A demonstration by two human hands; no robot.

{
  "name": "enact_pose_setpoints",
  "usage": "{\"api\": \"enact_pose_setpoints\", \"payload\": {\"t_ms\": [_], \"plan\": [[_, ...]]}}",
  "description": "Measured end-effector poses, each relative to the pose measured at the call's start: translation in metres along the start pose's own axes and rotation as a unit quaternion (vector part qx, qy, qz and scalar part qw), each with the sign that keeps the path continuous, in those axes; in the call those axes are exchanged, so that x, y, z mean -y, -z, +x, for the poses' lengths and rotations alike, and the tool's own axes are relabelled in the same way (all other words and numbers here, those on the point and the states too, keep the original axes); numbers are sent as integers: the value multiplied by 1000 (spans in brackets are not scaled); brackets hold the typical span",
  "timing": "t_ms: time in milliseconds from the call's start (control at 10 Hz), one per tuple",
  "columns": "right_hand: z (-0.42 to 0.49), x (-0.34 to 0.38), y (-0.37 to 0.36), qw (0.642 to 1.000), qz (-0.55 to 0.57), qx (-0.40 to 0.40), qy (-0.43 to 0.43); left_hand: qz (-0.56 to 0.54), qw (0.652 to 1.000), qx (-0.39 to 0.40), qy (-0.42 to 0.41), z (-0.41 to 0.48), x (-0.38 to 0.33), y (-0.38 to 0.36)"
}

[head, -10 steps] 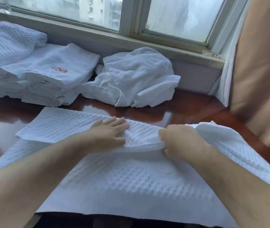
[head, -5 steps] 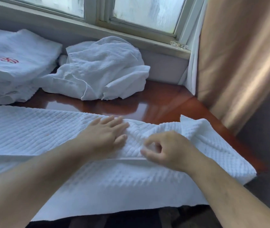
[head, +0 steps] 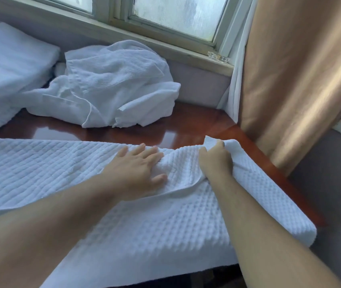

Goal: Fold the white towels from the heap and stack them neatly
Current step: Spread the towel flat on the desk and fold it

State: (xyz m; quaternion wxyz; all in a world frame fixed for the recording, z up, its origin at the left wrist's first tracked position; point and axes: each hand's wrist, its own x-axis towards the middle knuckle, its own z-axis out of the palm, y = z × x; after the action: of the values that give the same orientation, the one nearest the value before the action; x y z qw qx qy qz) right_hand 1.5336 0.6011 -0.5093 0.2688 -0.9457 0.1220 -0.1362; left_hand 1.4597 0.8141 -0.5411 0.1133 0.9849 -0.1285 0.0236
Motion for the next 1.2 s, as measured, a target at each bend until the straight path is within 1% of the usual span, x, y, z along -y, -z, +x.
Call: {"api": "enact_pose_setpoints", "payload": {"t_ms": [100,200,300,400,500,600,700,800,900,1000,1100,1200], "plan": [[20,12,-13,998,42,14,35,-1,999,-7,50,10,7,4],[36,11,-17,991,-121,-35,38,-10,997,-2,73,17,10,5],[45,15,-11,971,-238,-6,31,-3,997,3,73,19,11,4],[54,16,-4,975,-217,37,28,7,998,2,66,19,13,3],[54,-7,6,997,26,-46,-58,2,998,-7,60,18,14,2],[46,-25,18,914,314,-102,-236,-1,999,-15,52,17,15,1],[43,-21,26,907,329,-97,-245,12,999,-2,46,17,15,2],[44,-25,32,908,335,-79,-240,19,999,7,42,16,14,4],[44,-37,42,893,365,-86,-250,20,999,9,43,15,14,5],[41,-41,44,831,459,-53,-310,23,999,18,45,16,15,4],[39,-42,45,798,500,-18,-336,31,998,23,46,17,15,4],[42,-44,51,803,493,-16,-335,38,998,27,45,17,15,4]]}}
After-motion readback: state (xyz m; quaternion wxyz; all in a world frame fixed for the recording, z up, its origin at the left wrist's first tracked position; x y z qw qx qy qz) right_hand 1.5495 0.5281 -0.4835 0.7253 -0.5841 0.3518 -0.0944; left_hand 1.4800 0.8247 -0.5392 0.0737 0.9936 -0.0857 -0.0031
